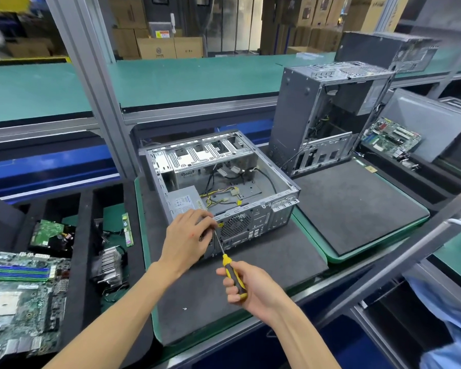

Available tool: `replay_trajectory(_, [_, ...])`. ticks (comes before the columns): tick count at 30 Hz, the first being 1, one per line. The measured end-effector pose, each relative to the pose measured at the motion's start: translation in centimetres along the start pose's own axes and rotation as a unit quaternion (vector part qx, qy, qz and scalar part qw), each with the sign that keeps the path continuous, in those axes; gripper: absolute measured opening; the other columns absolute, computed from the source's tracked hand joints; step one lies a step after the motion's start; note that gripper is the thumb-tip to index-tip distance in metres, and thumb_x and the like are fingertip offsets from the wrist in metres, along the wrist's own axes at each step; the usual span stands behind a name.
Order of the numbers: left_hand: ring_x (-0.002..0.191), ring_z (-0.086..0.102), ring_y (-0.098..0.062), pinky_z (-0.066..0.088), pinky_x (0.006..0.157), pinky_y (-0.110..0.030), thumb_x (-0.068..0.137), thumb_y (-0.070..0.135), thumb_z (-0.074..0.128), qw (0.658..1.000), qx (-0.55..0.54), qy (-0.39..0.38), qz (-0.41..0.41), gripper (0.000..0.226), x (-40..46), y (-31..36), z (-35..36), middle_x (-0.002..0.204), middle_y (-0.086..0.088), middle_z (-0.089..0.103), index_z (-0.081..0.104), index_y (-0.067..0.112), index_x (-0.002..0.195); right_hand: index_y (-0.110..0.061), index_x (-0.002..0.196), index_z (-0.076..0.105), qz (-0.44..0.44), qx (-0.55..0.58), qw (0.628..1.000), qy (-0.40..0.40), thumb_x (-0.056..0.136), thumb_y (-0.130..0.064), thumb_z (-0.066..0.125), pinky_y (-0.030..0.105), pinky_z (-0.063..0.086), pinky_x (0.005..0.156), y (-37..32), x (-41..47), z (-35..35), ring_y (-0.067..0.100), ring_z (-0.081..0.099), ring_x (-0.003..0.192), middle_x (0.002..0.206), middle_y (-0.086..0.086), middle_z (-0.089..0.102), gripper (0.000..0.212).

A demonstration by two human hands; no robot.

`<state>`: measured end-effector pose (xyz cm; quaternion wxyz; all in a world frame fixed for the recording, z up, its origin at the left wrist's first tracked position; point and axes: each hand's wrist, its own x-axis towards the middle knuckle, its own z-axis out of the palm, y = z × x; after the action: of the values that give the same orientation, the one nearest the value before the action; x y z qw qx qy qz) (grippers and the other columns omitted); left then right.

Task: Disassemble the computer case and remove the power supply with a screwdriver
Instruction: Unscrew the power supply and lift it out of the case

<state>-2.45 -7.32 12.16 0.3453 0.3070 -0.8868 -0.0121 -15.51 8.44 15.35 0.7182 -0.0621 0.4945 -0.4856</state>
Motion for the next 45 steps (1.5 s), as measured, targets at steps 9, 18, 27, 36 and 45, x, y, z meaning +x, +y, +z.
replay_trajectory(9, [0.098, 0.061, -0.012, 0.045, 0.079, -0.028, 0.089, 0.023, 0.064, 1.000, 0.006, 0.007, 0.019, 0.012, -0.1, -0.1, 0.0, 0.108, 0.012, 0.065, 0.071, 0.029, 0.096, -0.002, 0.105, 0.060, 0.007, -0.030, 1.000, 0.000, 0.102, -0.028, 0.055, 0.020, 0.024, 0.042, -1.0, -0.2, -0.3, 0.010, 0.032, 0.048, 0.063, 0.002, 0.045, 0.028])
replay_trajectory(18, [0.096, 0.059, -0.013, 0.040, 0.080, -0.024, 0.081, 0.016, 0.073, 1.000, 0.005, -0.007, -0.001, 0.019, 0.1, 0.1, -0.1, 0.105, 0.013, 0.063, 0.064, 0.027, 0.093, -0.005, 0.101, 0.057, -0.001, -0.046, 0.999, 0.000, 0.102, -0.019, 0.056, 0.019, 0.027, 0.041, -0.8, -0.2, 0.0, 0.010, 0.034, 0.048, 0.062, 0.002, 0.048, 0.013])
replay_trajectory(27, [0.100, 0.062, -0.014, 0.047, 0.081, -0.030, 0.085, 0.014, 0.072, 1.000, 0.002, -0.008, 0.019, 0.017, 0.0, 0.1, -0.4, 0.108, 0.010, 0.065, 0.068, 0.025, 0.095, -0.010, 0.097, 0.050, -0.010, -0.053, 0.998, -0.015, 0.102, -0.017, 0.057, 0.018, 0.030, 0.039, -0.7, -0.6, 0.1, 0.009, 0.037, 0.047, 0.063, 0.003, 0.050, 0.011])
replay_trajectory(36, [0.100, 0.060, -0.013, 0.044, 0.081, -0.028, 0.088, 0.019, 0.069, 1.000, 0.003, -0.006, 0.015, 0.014, 0.0, -0.1, -0.1, 0.107, 0.011, 0.064, 0.070, 0.027, 0.099, -0.004, 0.100, 0.056, -0.020, -0.039, 0.999, 0.002, 0.102, -0.015, 0.053, 0.020, 0.036, 0.044, -0.6, -0.8, -0.3, 0.012, 0.045, 0.051, 0.067, 0.005, 0.055, 0.012])
replay_trajectory(45, [0.099, 0.062, -0.014, 0.046, 0.080, -0.029, 0.083, 0.015, 0.073, 1.000, 0.001, -0.007, 0.014, 0.016, 0.0, -0.1, -0.1, 0.107, 0.011, 0.065, 0.067, 0.025, 0.094, 0.005, 0.106, 0.064, 0.008, -0.035, 0.999, -0.003, 0.105, -0.020, 0.045, 0.024, 0.039, 0.048, -0.6, -0.5, -0.1, 0.014, 0.046, 0.053, 0.068, 0.007, 0.055, 0.031])
